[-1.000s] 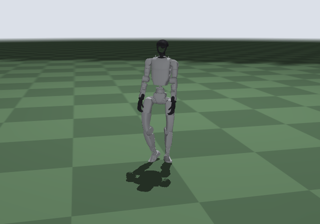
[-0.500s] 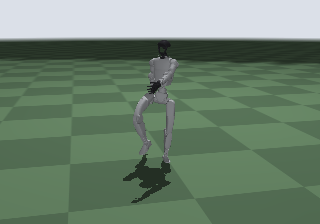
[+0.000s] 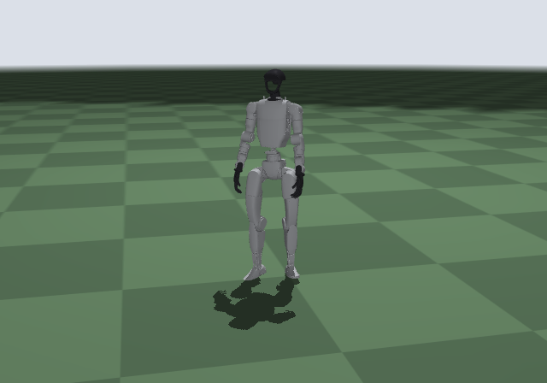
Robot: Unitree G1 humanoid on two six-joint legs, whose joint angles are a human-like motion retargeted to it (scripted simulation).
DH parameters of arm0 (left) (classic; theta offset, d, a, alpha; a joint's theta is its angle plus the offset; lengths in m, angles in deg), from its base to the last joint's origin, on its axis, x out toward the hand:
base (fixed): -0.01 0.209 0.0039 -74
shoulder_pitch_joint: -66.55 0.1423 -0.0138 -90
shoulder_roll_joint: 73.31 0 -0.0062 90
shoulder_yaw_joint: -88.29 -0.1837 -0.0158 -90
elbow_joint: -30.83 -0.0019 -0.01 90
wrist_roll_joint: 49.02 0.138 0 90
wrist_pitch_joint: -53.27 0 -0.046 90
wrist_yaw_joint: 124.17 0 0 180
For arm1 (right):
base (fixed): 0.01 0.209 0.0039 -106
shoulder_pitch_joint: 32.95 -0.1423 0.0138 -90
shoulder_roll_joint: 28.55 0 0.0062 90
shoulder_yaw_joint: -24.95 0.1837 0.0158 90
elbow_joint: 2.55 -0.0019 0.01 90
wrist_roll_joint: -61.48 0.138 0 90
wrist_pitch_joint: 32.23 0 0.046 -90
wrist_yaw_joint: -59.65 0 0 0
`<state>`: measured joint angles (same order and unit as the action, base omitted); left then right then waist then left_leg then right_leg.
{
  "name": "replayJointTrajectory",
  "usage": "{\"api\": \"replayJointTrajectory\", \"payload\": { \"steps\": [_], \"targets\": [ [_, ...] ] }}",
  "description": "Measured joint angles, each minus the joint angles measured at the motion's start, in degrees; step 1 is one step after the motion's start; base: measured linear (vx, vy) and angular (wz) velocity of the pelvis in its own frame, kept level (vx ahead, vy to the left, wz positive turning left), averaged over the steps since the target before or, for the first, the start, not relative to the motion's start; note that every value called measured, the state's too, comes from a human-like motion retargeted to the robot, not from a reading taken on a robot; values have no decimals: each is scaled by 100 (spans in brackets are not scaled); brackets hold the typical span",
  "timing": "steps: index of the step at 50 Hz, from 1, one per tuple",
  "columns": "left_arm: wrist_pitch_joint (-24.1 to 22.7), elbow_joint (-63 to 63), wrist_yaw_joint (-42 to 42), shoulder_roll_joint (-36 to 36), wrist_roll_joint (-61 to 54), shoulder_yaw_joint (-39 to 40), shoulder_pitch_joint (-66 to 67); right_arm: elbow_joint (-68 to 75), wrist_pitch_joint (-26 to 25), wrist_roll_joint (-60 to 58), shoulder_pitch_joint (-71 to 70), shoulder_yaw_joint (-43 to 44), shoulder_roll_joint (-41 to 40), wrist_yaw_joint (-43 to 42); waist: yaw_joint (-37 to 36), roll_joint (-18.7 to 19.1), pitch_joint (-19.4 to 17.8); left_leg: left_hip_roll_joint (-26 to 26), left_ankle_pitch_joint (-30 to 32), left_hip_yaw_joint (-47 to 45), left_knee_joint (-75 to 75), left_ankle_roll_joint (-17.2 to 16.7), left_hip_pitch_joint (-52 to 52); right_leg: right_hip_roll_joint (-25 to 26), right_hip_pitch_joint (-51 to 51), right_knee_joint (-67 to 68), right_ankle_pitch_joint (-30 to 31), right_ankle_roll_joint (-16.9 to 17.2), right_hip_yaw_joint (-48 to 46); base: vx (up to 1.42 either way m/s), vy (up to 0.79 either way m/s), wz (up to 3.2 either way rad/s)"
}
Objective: In place motions
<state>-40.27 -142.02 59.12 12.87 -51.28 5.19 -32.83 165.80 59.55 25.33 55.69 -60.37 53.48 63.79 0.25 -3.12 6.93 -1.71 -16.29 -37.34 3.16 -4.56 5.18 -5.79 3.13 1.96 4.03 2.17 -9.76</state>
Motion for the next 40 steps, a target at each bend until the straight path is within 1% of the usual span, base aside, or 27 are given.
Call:
{"api": "replayJointTrajectory", "payload": {
  "steps": [2, 5, 7, 10, 12, 16, 20, 22, 25, 28, 40],
  "targets": [
    [40, -292, 80, -64, 90, 7, 209, 83, 38, -47, 33, -10, -7, -16, 114, -4, 67, -70, 70, 80, 9, -40, -93, 6, 75, 96, -95, -82, -183, -7, -25, 64],
    [116, -755, 262, -53, 121, 46, 428, 260, 17, -143, 8, -255, 6, -115, 502, 80, -38, -183, 170, 278, 16, -70, -131, 70, -50, 99, -203, -169, -490, -10, -21, 80],
    [182, -1104, 289, -55, 246, 172, 457, 478, -74, -285, -39, -393, 8, -221, 757, 154, -115, -249, 222, 432, 33, -90, -172, 132, -135, 65, -261, -210, -634, -18, -15, 69],
    [275, -1454, 294, -94, 416, 324, 505, 943, -228, -350, -86, -509, 16, -383, 959, 237, -128, -332, 260, 609, 83, -119, -277, 198, -167, 27, -313, -240, -708, -9, -9, 52],
    [358, -1454, 324, -162, 418, 345, 678, 1264, -372, -303, -20, -526, 24, -428, 925, 245, -93, -367, 276, 685, 103, -136, -335, 224, -167, -5, -322, -262, -770, 2, -12, 31],
    [312, -1454, 426, -267, 249, 316, 940, 1430, -577, -248, 231, -433, -30, -442, 692, 208, -91, -386, 302, 679, 68, -161, -321, 252, -180, -23, -325, -291, -829, 2, -10, 2],
    [323, -1454, 461, -348, 199, 330, 1102, 1344, -766, -331, 374, -368, -76, -169, 681, 208, -133, -393, 338, 742, 42, -168, -329, 266, -214, -40, -339, -298, -897, -2, -2, 6],
    [401, -1454, 478, -387, 269, 363, 1179, 1259, -820, -447, 414, -386, -81, -35, 756, 227, -141, -383, 361, 794, 17, -163, -335, 262, -234, -50, -345, -294, -950, 0, 0, 19],
    [449, -1454, 525, -398, 400, 363, 1228, 1100, -774, -481, 460, -448, -71, -59, 791, 243, -148, -351, 385, 819, -32, -148, -325, 249, -250, -57, -343, -290, -1017, 0, 0, 0],
    [393, -1453, 497, -384, 455, 328, 1222, 956, -700, -461, 477, -444, -80, -81, 761, 231, -189, -319, 404, 844, -71, -130, -307, 225, -265, -47, -340, -280, -1068, 0, 0, 0],
    [394, -1399, 393, -316, 216, 289, 981, 683, -591, -285, 359, -451, -164, 129, 613, 153, -254, -224, 425, 917, -66, -48, -403, 119, -237, -34, -312, -228, -1133, 0, 0, 0]
  ]
}}
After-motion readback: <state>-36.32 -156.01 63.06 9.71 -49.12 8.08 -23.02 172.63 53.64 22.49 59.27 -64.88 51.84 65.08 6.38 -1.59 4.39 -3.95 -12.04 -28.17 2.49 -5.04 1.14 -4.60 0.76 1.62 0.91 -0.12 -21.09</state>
